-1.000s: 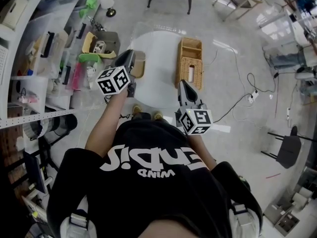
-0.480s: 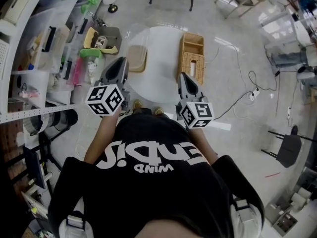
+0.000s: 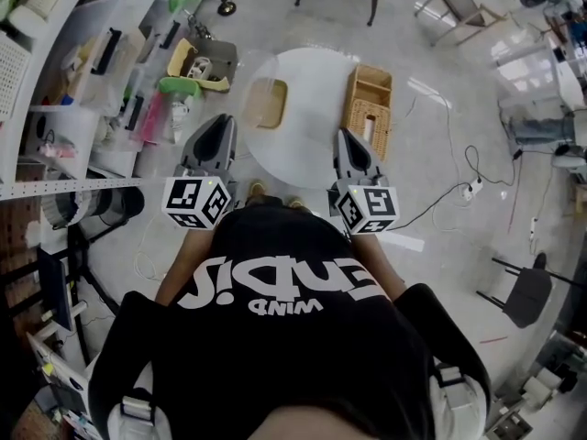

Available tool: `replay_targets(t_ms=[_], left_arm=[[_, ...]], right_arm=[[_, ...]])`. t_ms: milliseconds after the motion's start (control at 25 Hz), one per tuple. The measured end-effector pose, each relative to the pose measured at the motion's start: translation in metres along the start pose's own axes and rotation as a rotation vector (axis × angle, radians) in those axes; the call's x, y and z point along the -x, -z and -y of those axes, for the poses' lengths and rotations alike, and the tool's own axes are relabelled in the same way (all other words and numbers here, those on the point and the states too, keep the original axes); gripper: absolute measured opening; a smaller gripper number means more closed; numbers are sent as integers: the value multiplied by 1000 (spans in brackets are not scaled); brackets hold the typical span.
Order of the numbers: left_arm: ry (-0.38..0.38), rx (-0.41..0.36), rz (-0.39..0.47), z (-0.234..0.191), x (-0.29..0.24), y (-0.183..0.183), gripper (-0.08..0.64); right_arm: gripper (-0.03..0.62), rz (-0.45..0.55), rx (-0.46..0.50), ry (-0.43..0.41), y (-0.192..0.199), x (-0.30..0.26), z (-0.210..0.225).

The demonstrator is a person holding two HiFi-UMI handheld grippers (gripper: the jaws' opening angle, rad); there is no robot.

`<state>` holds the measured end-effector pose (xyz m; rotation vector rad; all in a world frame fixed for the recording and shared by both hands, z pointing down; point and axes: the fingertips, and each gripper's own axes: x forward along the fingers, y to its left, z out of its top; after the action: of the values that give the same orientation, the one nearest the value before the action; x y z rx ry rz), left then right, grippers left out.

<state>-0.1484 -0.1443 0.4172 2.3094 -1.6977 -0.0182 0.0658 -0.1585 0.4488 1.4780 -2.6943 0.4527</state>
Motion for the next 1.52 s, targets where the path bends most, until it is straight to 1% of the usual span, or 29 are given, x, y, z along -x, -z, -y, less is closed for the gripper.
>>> replay_targets(t_ms=[120,240,480,640,840,1040,1520], left_arm=[[-27,-36,21,-8,5,1,41],[-46,-46,26,-15,7,7,41],[-76,-13,9,-26,4,24,41],[-82,2,-5,-28,-1,30,41],[-84,23,-9,-30,-4,31,41],[-86,63,-17,-33,-5,31,41],[-97,91,-29,-39,-2,33,41]], right_arm=[[-2,6,10,-13,-2,-3,-5],[-3,13,14,-16,-3,-6,-5],[-3,15,16,-9,-2,-9,2],[-3,7,14,-6,2,-10,5],[-3,-3,10,-13,7,-12,4],[-2,-13,13,-26,10,-15,1],[-3,-34,19,-46,13,-19,-4]])
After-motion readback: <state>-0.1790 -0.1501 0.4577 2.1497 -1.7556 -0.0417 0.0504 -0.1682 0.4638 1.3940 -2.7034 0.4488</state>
